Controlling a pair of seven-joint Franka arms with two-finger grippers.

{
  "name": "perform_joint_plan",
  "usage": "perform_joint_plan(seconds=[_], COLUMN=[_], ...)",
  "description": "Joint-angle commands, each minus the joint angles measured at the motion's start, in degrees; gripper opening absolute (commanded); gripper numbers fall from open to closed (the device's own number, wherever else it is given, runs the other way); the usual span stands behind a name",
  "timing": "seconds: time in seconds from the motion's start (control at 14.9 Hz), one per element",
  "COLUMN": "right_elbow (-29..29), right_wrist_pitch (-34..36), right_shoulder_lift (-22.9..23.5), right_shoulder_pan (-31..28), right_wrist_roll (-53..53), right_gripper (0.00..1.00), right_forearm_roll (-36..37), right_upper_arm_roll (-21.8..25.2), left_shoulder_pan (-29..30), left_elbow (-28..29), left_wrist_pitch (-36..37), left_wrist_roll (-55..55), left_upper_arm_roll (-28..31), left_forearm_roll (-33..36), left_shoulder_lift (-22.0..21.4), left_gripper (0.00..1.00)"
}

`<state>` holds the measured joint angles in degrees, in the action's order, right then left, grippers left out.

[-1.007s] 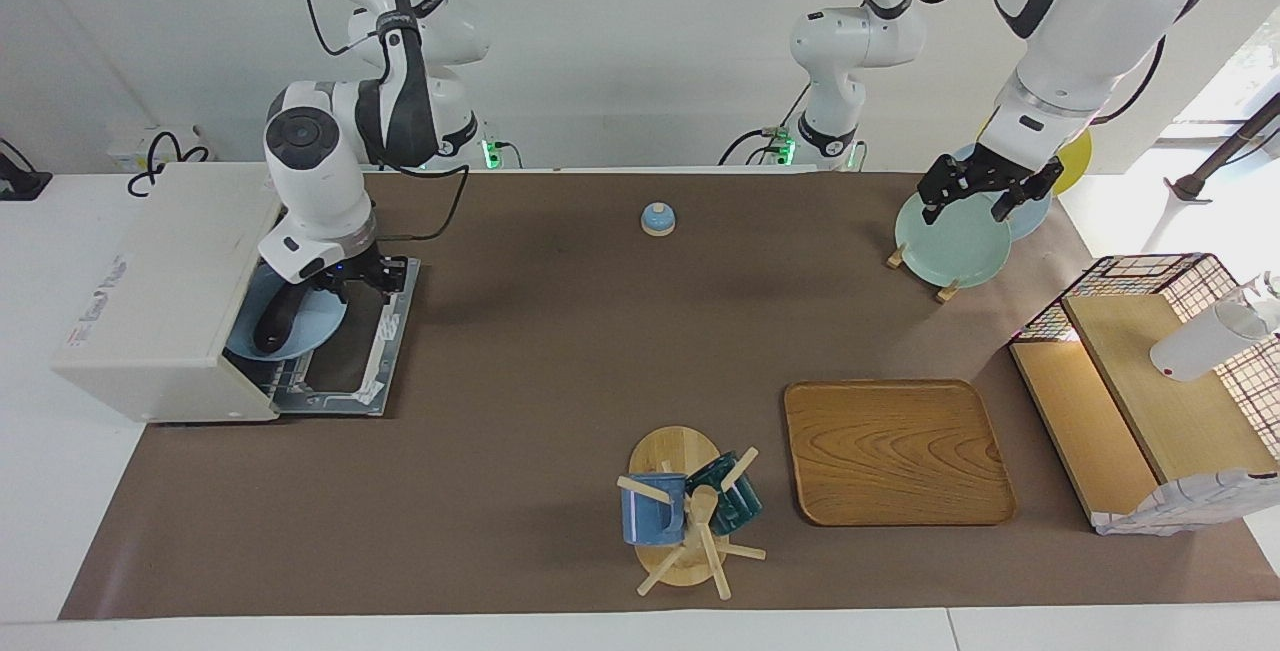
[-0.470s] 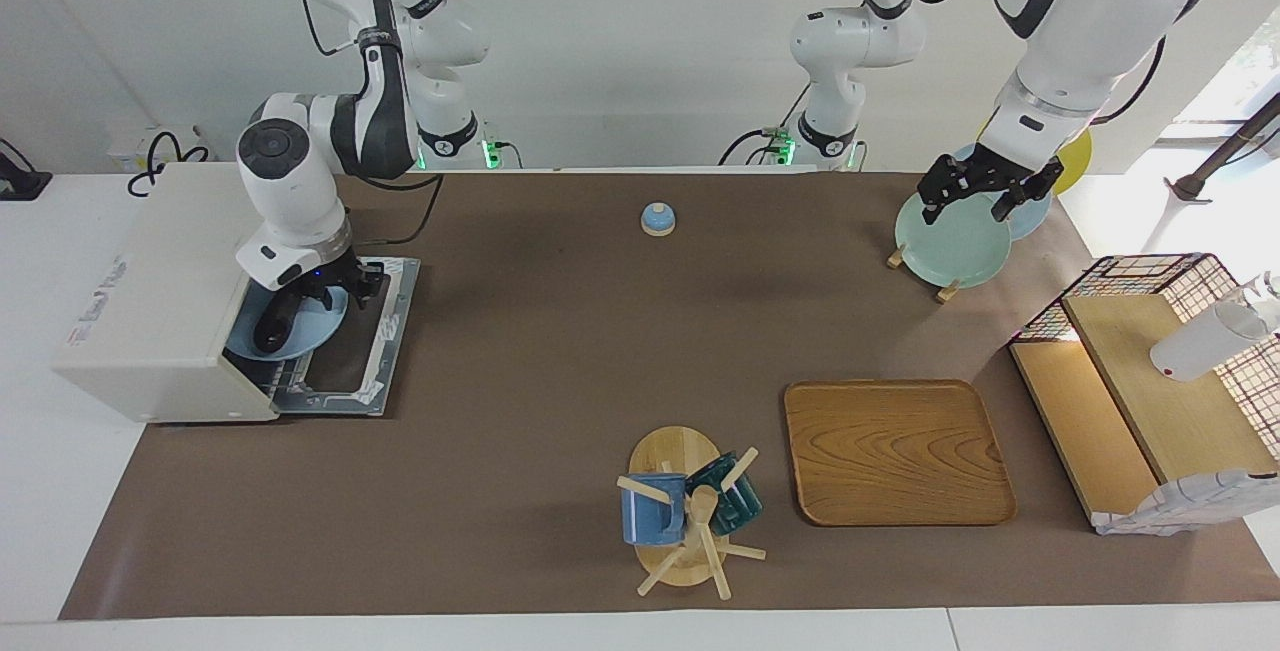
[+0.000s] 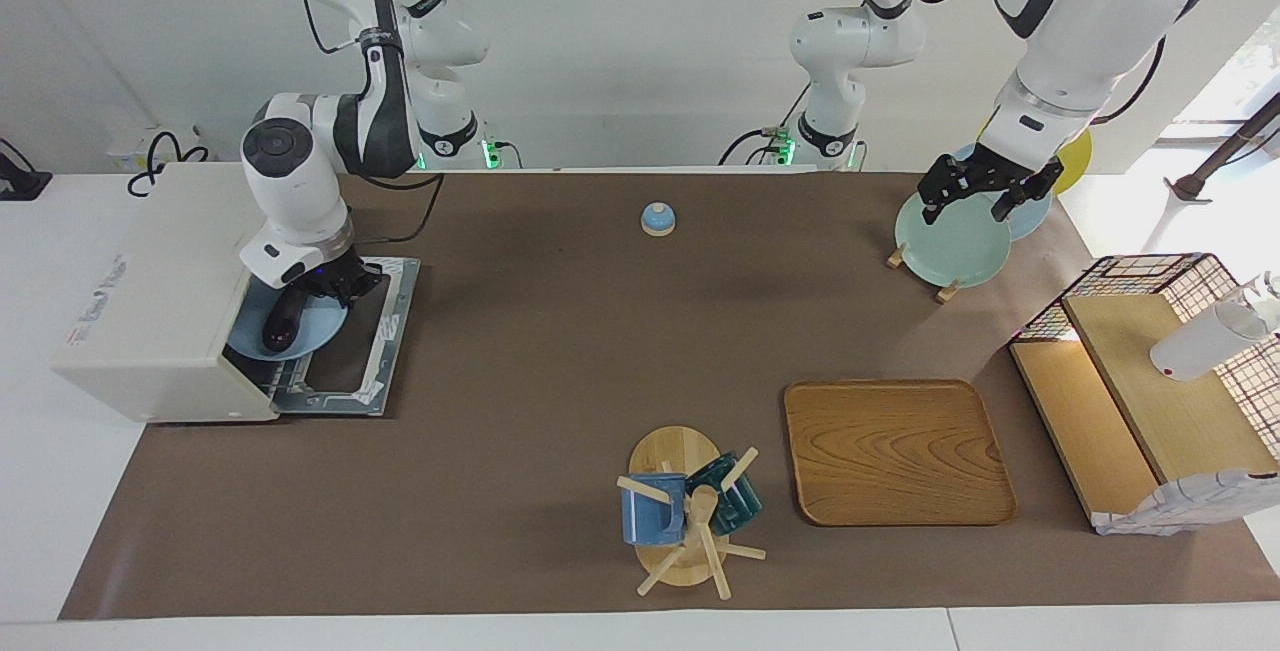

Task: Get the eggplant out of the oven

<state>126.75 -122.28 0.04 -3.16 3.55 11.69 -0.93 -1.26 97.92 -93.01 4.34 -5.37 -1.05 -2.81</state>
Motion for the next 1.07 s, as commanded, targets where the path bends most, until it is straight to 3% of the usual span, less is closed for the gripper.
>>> perform_joint_plan(seconds=[0.0, 0.27, 0.6, 0.87, 1.01], right_elbow=[-2.5, -13.8, -22.1, -32.2, -33.6], right_wrist_pitch=[4.1, 14.3, 13.9, 10.8, 9.7], right_shoulder_lift=[0.1, 3.2, 8.9, 20.6, 22.4], right_shoulder_pan=[4.9, 20.1, 33.2, 42.8, 45.4], right_wrist_roll=[-2.7, -17.8, -32.6, -46.4, -49.3], right_gripper=[0.0, 0.0, 0.0, 0.0, 0.0], right_forearm_roll=[-0.2, -0.9, -7.4, -9.7, -9.5], right_upper_arm_roll=[-0.6, -0.6, -0.6, -0.7, -0.7], left_shoulder_pan=[0.5, 0.5, 0.7, 0.7, 0.7], left_elbow=[1.0, 1.0, 1.0, 1.0, 1.0], left_wrist_pitch=[0.3, 0.2, -0.2, -0.6, -1.2], left_wrist_roll=[-0.7, -0.6, -0.6, -0.8, -0.9], left_upper_arm_roll=[-0.2, -0.2, -0.2, -0.2, -0.2], left_forearm_roll=[-0.7, -0.3, -0.3, -0.3, -0.3], left_shoulder_lift=[-1.0, -1.0, -1.0, -0.9, -0.9], left_gripper=[1.0, 1.0, 1.0, 1.0, 1.0])
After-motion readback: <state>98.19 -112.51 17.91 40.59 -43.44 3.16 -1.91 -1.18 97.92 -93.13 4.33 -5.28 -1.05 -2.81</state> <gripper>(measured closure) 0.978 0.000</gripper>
